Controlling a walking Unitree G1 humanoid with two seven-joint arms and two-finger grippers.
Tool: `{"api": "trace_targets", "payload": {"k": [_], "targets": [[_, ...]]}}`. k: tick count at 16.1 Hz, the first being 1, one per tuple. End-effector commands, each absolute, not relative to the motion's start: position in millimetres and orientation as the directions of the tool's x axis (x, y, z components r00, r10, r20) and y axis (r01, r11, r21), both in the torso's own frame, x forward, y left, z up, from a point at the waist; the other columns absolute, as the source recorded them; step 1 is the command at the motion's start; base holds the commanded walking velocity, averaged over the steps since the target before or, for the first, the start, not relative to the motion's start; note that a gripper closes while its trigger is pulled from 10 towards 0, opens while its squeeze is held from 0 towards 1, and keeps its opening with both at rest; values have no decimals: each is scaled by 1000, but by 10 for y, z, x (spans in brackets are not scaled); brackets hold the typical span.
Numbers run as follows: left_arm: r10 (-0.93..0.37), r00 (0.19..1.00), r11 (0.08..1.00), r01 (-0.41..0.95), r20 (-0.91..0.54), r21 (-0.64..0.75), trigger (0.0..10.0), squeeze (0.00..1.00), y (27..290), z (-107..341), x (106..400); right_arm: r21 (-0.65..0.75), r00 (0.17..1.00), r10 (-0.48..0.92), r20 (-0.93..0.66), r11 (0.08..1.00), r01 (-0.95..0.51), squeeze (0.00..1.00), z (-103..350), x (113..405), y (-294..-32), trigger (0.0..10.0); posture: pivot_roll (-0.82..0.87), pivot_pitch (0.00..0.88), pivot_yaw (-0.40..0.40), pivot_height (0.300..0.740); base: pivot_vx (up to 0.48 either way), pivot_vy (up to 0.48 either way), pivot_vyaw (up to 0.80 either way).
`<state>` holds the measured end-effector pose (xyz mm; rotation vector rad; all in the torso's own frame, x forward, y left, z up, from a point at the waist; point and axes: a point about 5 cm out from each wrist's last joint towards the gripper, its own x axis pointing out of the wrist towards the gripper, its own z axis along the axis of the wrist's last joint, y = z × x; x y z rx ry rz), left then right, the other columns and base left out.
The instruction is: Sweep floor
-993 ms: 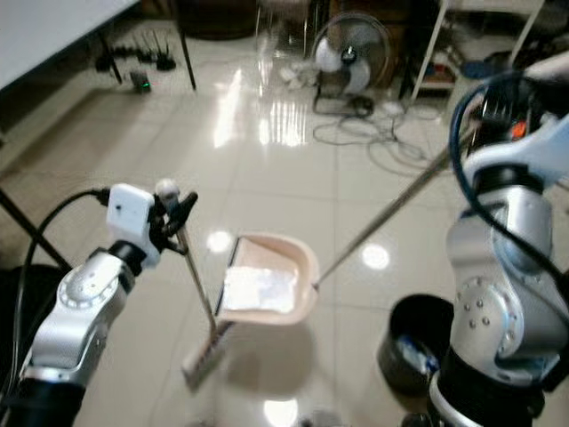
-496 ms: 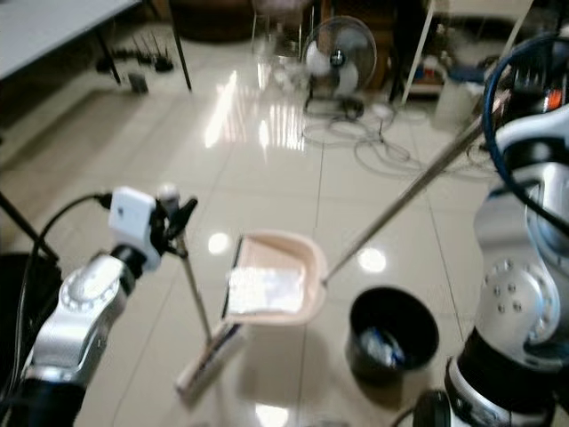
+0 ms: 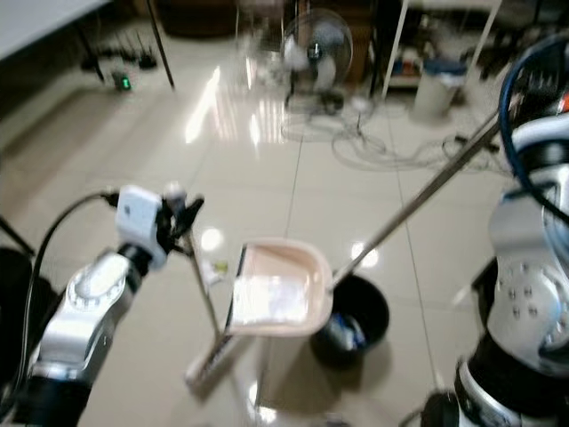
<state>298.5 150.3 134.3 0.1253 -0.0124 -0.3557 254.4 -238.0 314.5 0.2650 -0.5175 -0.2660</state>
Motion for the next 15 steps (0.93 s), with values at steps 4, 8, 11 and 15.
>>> {"api": "trace_targets", "payload": {"k": [4,8,11,15], "targets": [[-342,940,939,341,16,38,10000,0,1497,1440,3034,330,820,-339,460,923,196,0,3164,2480,-2416,10000,-157,49,78,740,0,-18,0],[-330,944,943,328,28,61,10000,0,1494,1467,3070,328,820,-346,456,922,207,0,3150,2464,-2430,10000,-163,38,78,740,0,229,0],[-342,937,936,333,69,110,10000,0,1486,1517,3072,337,823,-348,449,919,205,0,3138,2464,-2432,10000,-162,32,77,740,0,0,0],[-333,940,940,325,75,104,10000,0,1513,1527,3080,345,826,-346,446,918,198,0,3116,2460,-2421,10000,-162,22,76,740,340,0,-503]]}}
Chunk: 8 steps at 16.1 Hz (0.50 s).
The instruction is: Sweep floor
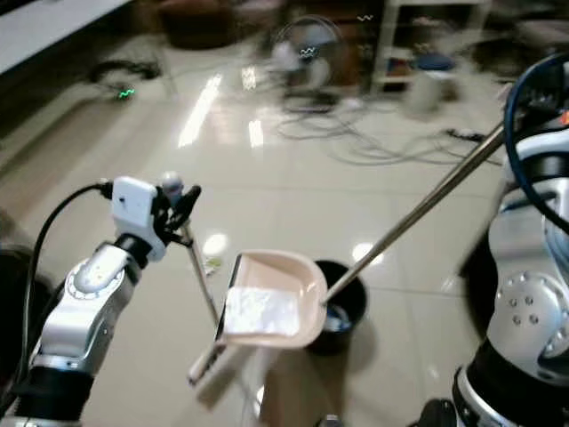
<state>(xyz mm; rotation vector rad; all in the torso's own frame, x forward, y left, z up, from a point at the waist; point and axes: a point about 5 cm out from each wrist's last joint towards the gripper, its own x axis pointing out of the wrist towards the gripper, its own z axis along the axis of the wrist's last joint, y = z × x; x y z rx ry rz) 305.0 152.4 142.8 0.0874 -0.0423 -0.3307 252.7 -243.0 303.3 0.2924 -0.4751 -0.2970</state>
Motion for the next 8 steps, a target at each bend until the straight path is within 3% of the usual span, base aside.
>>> {"api": "trace_targets", "payload": {"k": [1,7,8], "targets": [[-332,940,941,324,76,103,10000,0,1513,1528,3084,345,826,-346,445,917,198,0,3115,2462,-2421,10000,-163,21,76,740,386,0,0],[-314,947,946,306,68,109,10000,0,1521,1503,3087,335,830,-340,442,921,199,0,3112,2472,-2418,10000,-160,27,65,740,380,0,0],[-299,952,949,291,57,119,10000,0,1545,1480,3082,334,833,-336,439,922,196,0,3106,2479,-2411,10000,-157,29,61,740,0,0,0]]}}
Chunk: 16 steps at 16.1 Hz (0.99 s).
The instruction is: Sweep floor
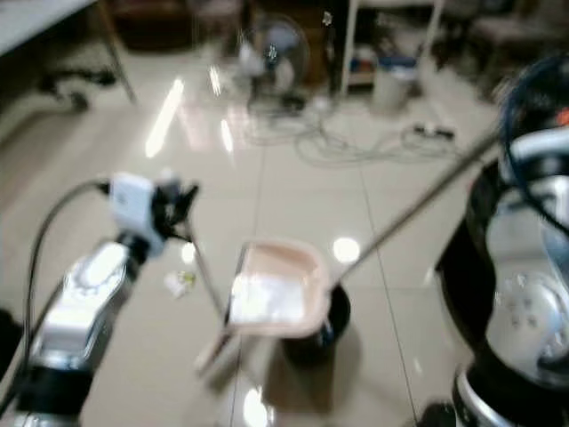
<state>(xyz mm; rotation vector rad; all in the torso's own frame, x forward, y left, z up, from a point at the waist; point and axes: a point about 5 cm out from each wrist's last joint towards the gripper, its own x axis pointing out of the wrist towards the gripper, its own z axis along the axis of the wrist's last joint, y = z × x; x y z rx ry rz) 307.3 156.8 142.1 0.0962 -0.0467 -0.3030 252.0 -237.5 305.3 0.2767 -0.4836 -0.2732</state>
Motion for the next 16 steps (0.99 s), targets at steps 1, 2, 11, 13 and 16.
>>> {"api": "trace_targets", "payload": {"k": [1,2,11,13,16], "targets": [[-280,959,954,272,51,125,10000,0,1578,1460,3085,334,835,-334,437,922,195,0,3102,2484,-2408,10000,-158,28,61,740,0,0,0],[-266,963,958,259,44,128,10000,0,1606,1445,3090,335,835,-335,436,922,195,0,3099,2487,-2412,10000,-157,26,59,740,0,0,0],[-263,963,957,251,64,146,10000,0,1585,1442,3114,281,821,-332,464,935,219,0,3138,2492,-2466,10000,-163,21,60,740,0,0,0],[-253,965,960,242,66,144,10000,0,1574,1439,3114,185,809,-318,494,948,260,0,3182,2508,-2470,10000,-163,20,52,740,0,0,0],[-264,962,955,249,76,162,10000,0,1555,1446,3107,142,790,-303,533,953,269,0,3217,2536,-2437,10000,-153,22,47,740,0,0,0]]}}
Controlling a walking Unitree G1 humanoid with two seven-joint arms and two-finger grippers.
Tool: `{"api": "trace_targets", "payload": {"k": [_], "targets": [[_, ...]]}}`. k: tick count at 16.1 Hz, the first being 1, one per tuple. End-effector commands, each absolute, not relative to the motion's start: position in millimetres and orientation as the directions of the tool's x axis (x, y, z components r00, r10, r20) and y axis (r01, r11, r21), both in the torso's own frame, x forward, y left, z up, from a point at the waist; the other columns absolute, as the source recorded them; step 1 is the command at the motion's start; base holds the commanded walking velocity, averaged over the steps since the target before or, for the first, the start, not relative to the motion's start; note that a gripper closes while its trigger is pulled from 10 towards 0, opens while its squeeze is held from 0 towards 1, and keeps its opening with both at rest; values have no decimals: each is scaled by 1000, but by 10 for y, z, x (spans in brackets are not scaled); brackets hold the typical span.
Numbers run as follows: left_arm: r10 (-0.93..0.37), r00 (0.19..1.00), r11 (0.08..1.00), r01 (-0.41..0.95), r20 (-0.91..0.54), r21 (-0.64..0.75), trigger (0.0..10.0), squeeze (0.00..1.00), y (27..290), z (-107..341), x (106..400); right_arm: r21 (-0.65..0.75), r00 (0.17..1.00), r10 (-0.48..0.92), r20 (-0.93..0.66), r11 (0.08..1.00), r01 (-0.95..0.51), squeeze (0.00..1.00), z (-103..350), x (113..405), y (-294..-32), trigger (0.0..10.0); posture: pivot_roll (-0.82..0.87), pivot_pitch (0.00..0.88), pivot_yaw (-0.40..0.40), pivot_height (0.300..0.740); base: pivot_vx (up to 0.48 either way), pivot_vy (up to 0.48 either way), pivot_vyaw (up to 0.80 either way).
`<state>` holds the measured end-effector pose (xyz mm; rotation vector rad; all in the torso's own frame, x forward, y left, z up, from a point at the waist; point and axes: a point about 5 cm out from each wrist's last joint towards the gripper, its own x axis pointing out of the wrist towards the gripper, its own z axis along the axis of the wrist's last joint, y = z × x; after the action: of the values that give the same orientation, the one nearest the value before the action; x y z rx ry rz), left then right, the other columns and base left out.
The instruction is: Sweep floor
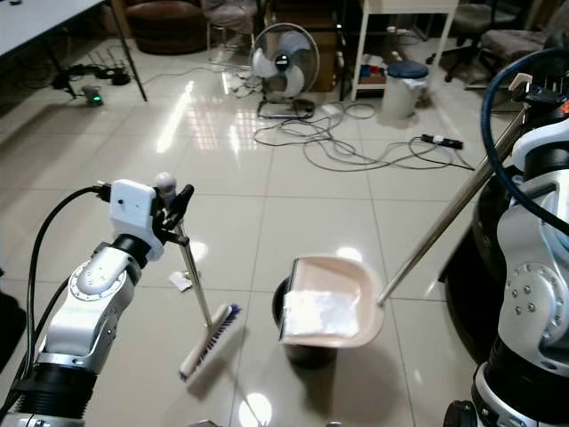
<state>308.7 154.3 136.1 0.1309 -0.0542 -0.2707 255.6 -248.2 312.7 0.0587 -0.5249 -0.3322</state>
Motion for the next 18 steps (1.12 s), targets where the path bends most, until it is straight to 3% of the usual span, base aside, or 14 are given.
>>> {"api": "trace_targets", "payload": {"k": [1,5,7,12,18], "targets": [[-257,963,956,241,81,165,10000,0,1561,1455,3111,144,783,-303,544,952,269,0,3210,2550,-2432,10000,-143,24,48,740,0,0,0],[-269,961,950,253,66,186,10000,0,1611,1435,3096,109,757,-250,604,967,233,0,3132,2637,-2375,10000,-133,39,74,740,0,0,0],[-276,959,944,259,64,204,10000,0,1613,1433,3086,27,749,-148,646,985,171,0,3120,2710,-2252,10000,-125,47,75,740,0,0,0],[-267,962,942,246,64,228,10000,0,1671,1448,3061,-20,718,-50,694,996,90,0,3185,2862,-2040,10000,-100,56,65,740,0,0,0],[-254,963,948,229,88,223,10000,0,1695,1467,3062,-254,668,196,718,967,-10,0,3157,2957,-1659,10000,-109,64,68,740,0,0,0]]}}
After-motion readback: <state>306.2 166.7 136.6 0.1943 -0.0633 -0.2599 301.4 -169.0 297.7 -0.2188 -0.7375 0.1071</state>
